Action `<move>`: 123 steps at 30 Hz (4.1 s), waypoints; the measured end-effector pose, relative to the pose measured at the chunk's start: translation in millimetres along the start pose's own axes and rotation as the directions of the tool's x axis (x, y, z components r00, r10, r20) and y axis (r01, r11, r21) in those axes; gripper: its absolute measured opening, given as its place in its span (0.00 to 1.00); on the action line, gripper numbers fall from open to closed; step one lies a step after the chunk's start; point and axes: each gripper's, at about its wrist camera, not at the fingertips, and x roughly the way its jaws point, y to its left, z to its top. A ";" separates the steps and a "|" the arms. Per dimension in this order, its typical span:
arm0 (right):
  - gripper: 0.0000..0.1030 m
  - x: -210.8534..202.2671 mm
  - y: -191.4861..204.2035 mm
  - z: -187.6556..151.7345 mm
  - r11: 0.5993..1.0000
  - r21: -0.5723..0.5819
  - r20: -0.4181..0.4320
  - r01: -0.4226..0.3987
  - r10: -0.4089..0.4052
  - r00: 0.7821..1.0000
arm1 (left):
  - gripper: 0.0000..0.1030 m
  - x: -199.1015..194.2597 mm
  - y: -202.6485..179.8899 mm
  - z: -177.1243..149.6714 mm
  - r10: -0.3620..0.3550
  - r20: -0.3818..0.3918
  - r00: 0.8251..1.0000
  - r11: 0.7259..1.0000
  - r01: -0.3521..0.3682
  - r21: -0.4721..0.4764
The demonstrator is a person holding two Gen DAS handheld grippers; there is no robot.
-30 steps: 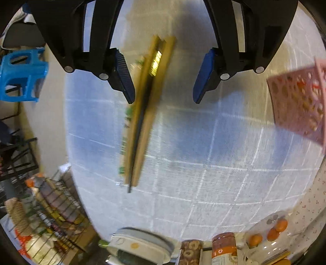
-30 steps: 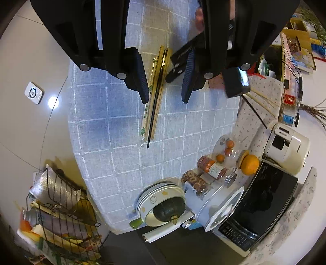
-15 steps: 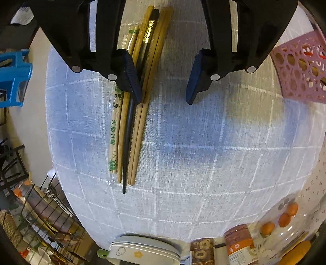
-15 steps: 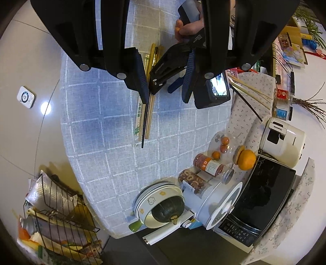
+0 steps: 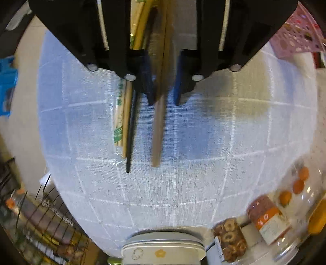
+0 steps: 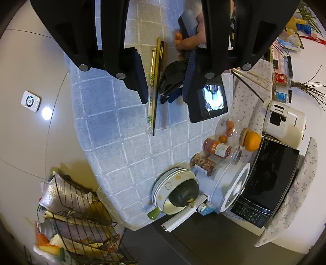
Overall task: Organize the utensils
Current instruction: 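Move both grippers back to the chopstick bundle on the table, then grasp a wooden chopstick with the left gripper while the right grasps a black chopstick, then lower both chopsticks into the pink holder and open both grippers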
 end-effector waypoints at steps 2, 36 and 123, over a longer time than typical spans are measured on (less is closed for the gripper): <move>0.34 4.8 -3.4 0.1 1.000 -0.004 -0.009 0.013 -0.013 1.000 | 0.08 -2.1 13.9 -2.6 -0.064 -0.014 0.998 0.997 0.064 -0.040; 0.10 186.7 30.5 -28.1 0.933 -0.270 -0.273 0.238 -0.311 0.910 | 0.08 -199.8 109.3 -129.3 -0.277 0.406 0.871 0.921 0.360 -0.145; 0.06 55.7 220.7 -137.7 0.702 -0.705 0.305 -0.104 0.432 0.849 | 0.64 -255.3 254.5 -174.0 0.140 0.597 0.790 0.785 0.279 -0.553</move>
